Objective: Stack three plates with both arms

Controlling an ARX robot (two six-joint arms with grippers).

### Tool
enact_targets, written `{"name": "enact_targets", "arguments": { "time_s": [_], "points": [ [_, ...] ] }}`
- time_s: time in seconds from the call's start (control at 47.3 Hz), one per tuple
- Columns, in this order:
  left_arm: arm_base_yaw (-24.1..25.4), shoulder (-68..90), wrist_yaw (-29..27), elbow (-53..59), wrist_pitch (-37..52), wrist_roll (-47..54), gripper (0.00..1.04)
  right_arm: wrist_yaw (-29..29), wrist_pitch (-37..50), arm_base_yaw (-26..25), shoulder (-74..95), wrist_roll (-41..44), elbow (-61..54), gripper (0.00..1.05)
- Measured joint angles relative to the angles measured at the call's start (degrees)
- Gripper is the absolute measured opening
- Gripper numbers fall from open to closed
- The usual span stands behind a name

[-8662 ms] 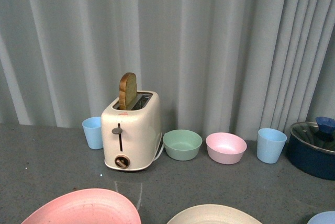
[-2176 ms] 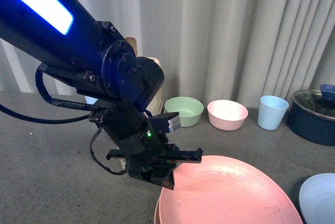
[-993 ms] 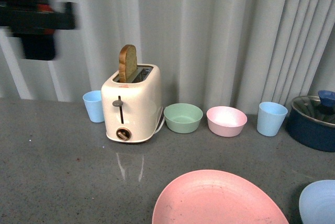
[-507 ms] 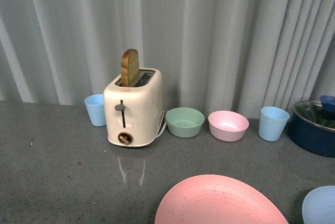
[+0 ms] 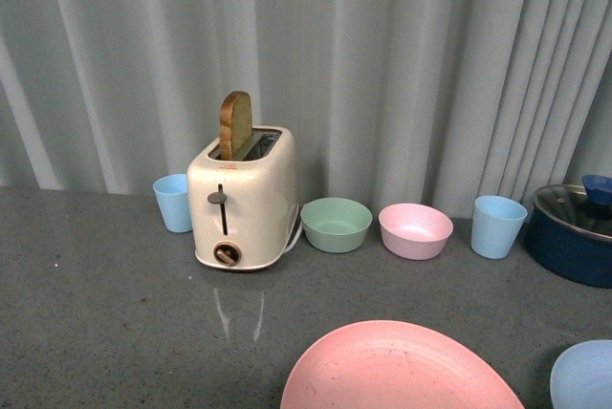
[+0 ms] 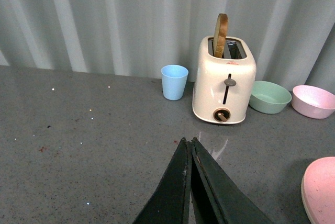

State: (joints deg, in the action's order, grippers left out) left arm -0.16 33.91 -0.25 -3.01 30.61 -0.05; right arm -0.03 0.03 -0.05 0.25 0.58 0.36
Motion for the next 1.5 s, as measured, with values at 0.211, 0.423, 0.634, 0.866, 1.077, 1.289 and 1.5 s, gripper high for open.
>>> {"name": "enact_targets", "arguments": {
  "time_s": [0.211, 0.423, 0.634, 0.866, 1.077, 1.289, 1.5],
  "points": [
    [0.0, -5.0, 0.2, 1.4, -2.0, 0.0, 0.04, 0.0, 0.0, 0.0, 0.0, 0.0, 0.0, 0.97],
    [0.0, -11.5, 0.2, 1.4, -8.0, 0.0, 0.04, 0.0, 0.0, 0.0, 0.0, 0.0, 0.0, 0.97],
    [0.0, -16.5, 0.2, 1.4, -13.0, 0.0, 0.04, 0.0, 0.0, 0.0, 0.0, 0.0, 0.0, 0.97],
    [0.0, -20.3, 0.2, 1.4, -16.8, 0.0, 0.04, 0.0, 0.0, 0.0, 0.0, 0.0, 0.0, 0.97],
    [0.0, -23.3, 0.2, 1.4, -19.8, 0.0, 0.04, 0.0, 0.0, 0.0, 0.0, 0.0, 0.0, 0.97],
    [0.0, -32.7, 0.3, 1.4, -30.3, 0.0, 0.04, 0.0, 0.0, 0.0, 0.0, 0.0, 0.0, 0.97],
    [0.0, -33.7, 0.3, 1.4, -30.6, 0.0, 0.04, 0.0, 0.0, 0.0, 0.0, 0.0, 0.0, 0.97]
  ]
}}
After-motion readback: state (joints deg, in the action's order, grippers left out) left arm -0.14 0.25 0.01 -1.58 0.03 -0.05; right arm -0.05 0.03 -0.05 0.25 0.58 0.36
